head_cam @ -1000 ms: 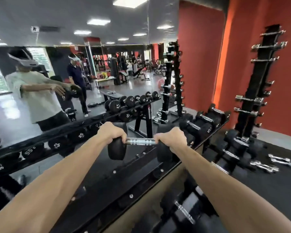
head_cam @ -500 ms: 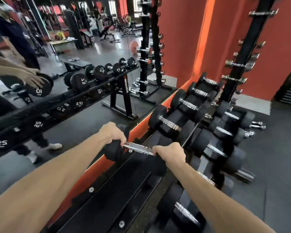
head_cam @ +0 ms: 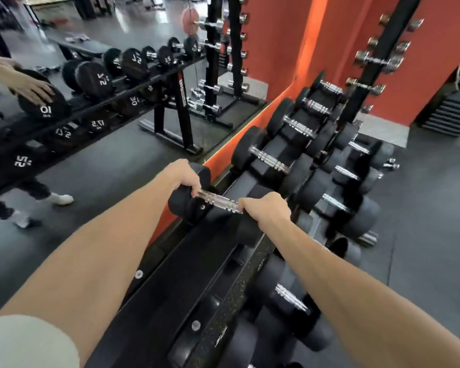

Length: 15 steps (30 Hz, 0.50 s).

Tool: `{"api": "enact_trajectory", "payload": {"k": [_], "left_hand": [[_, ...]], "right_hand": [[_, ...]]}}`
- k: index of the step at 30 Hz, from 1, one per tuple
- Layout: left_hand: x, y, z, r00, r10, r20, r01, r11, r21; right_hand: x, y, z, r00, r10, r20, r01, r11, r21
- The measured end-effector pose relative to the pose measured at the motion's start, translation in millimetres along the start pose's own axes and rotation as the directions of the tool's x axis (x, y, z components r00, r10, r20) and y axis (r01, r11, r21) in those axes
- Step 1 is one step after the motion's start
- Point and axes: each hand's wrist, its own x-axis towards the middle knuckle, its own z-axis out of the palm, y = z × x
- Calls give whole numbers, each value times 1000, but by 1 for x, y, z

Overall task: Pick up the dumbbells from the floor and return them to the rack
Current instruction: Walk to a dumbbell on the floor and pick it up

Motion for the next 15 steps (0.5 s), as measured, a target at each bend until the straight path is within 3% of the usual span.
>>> {"api": "enact_trajectory", "payload": {"k": [6,11,15], "left_hand": [[3,-12,0,999,49,18,-49,999,15],[-9,-15,-1,998,60,21,-61,997,50],[-24,-5,2,998,68,5,-68,984,162]], "right_hand": [[-1,10,15,994,-22,-102,19,999,-36],[-11,13,17,992,-43,-117,38,999,-39],[-16,23,13,996,25,-81,-22,999,38]]}}
